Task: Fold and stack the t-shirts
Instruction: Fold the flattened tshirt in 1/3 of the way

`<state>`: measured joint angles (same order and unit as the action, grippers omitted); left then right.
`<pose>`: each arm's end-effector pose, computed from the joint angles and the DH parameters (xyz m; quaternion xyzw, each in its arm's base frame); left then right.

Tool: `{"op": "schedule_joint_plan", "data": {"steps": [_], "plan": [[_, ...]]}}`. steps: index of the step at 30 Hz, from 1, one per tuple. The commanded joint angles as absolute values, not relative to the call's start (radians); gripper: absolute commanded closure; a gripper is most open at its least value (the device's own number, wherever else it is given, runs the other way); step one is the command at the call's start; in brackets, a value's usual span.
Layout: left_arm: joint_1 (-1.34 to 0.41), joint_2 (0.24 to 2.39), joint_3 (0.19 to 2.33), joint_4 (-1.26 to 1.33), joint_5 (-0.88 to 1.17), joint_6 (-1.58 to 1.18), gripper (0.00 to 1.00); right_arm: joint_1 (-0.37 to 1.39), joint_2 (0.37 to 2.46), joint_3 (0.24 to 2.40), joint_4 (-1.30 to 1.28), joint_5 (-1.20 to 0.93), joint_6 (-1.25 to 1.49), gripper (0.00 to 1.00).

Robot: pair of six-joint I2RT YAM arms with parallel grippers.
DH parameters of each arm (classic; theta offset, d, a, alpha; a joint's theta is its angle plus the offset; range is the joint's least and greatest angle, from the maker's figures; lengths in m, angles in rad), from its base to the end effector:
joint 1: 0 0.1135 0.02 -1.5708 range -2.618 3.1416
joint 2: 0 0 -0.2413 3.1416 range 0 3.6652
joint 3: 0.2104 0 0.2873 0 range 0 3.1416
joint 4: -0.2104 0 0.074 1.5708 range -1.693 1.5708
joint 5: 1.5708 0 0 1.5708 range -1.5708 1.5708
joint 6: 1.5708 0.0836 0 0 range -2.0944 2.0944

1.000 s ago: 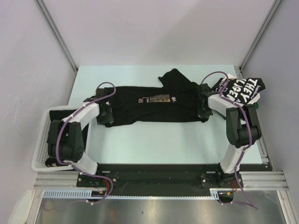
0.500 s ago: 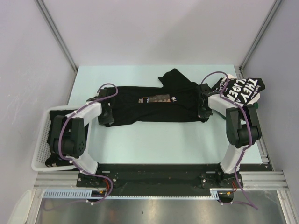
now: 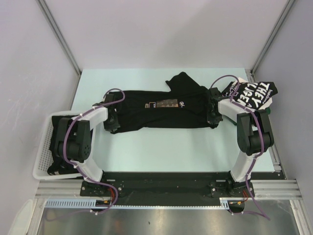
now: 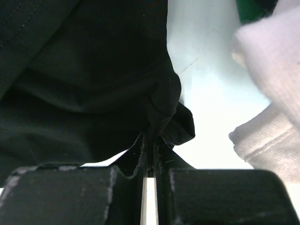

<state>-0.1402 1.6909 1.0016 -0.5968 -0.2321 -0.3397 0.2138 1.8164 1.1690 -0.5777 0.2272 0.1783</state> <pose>0.3468 -0.0295 0.0716 -0.1143 0.9767 0.0778 0.1641 0.3867 0.0647 0.0797 0.0021 0.9789 -0.0762 0.1894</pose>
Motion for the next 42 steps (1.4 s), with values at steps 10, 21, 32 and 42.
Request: {"op": "schedule_joint_plan", "data": {"steps": [10,21,32,42], "plan": [[-0.153,1.566,0.983,-0.649,-0.202,-0.301,1.0,0.227,1.723,1.158,-0.718,0.219,0.227,1.0],[-0.163,1.419,0.946,-0.794,-0.199,-0.29,1.0,0.256,1.677,1.158,-0.845,0.247,0.279,1.0],[-0.161,1.355,1.011,-0.946,-0.187,-0.272,1.0,0.241,1.625,1.155,-0.968,0.267,0.288,1.0],[-0.161,1.307,1.003,-1.017,-0.135,-0.265,1.0,0.249,1.589,1.124,-1.005,0.252,0.296,1.0]]}}
